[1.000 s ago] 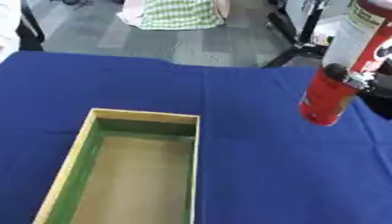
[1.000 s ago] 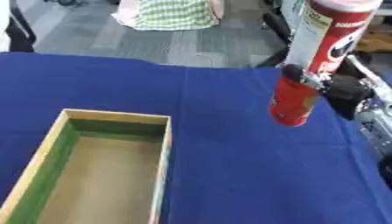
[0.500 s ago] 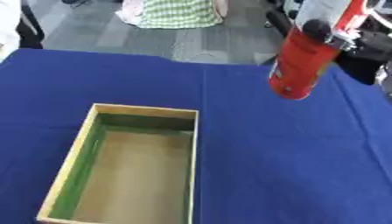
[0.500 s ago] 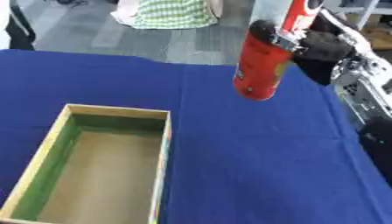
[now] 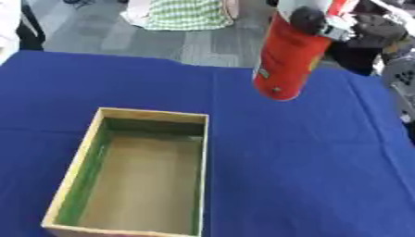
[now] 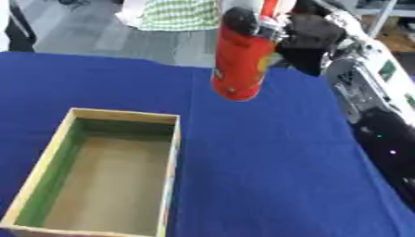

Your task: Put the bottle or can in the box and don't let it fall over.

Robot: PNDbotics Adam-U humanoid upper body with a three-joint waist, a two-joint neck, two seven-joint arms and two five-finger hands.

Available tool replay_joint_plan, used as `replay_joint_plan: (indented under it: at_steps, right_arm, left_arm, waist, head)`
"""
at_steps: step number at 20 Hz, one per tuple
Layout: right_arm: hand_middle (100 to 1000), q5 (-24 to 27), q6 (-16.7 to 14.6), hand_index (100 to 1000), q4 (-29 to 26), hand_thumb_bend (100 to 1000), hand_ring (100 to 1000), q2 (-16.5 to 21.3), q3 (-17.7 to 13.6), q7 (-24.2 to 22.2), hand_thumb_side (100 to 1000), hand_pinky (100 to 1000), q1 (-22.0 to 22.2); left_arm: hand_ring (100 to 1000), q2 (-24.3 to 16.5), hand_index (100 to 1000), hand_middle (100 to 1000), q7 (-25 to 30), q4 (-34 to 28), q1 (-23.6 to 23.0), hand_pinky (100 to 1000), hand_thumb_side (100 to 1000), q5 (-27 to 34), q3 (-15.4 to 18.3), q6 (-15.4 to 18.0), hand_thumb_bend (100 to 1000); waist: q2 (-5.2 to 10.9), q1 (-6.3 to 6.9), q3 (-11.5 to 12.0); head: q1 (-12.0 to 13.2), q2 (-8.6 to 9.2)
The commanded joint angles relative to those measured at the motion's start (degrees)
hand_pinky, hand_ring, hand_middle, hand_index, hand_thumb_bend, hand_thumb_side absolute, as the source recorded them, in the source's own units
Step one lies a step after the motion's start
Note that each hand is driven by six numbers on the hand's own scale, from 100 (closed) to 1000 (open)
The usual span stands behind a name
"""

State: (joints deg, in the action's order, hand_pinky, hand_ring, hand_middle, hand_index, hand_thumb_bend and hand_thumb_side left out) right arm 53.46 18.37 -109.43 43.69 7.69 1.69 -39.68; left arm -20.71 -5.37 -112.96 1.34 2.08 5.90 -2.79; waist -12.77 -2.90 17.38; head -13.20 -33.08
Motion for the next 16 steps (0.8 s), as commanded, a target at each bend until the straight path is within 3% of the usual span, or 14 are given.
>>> replay_joint_plan:
  at_steps: [1,10,11,12,16]
  right_arm:
    - [969,0.6,1.6,398,-1.6,601,1000,-0.4,0.9,0.5,100,970,-2.0]
    - [965,-4.6,5.1,411,-1.8,663,1000,-4.6,5.5,1.7,100,967,-4.2]
    - [964,-5.4,5.3,413,-1.6,704,1000,-5.1,6.0,1.7,100,967,-4.5]
    - [963,-6.2,5.4,419,-1.5,668,1000,-5.6,6.5,1.7,100,966,-5.0]
    - [963,-9.0,5.1,442,0.3,669,1000,-7.5,8.4,1.9,100,962,-6.4]
  left_arm:
    - [818,-1.7,830,841,-0.3,-0.4,-0.1,991,651,0.4,0.8,0.1,100]
    - [817,-1.7,830,842,-0.7,-0.2,-0.1,992,649,0.4,1.1,0.0,100]
    - [817,-1.7,830,843,-0.7,-0.2,0.0,992,688,0.5,1.1,0.0,100]
    - [817,-1.7,830,842,-0.7,-0.2,0.1,992,648,0.6,1.1,0.0,100]
    - [817,-1.6,830,842,-0.8,0.0,0.4,993,649,0.9,1.2,0.0,100]
  waist:
    - [1.20,0.21,0.1]
    - [1.60,-0.04,0.9]
    - [1.63,-0.05,1.0]
    - [1.65,-0.04,1.1]
    - [1.66,0.01,1.8]
  head:
    - [-0.3,-0.55]
    - [-1.4,-1.26]
    - [-1.6,-1.34]
    - [-1.9,-1.41]
    - [-2.9,-1.56]
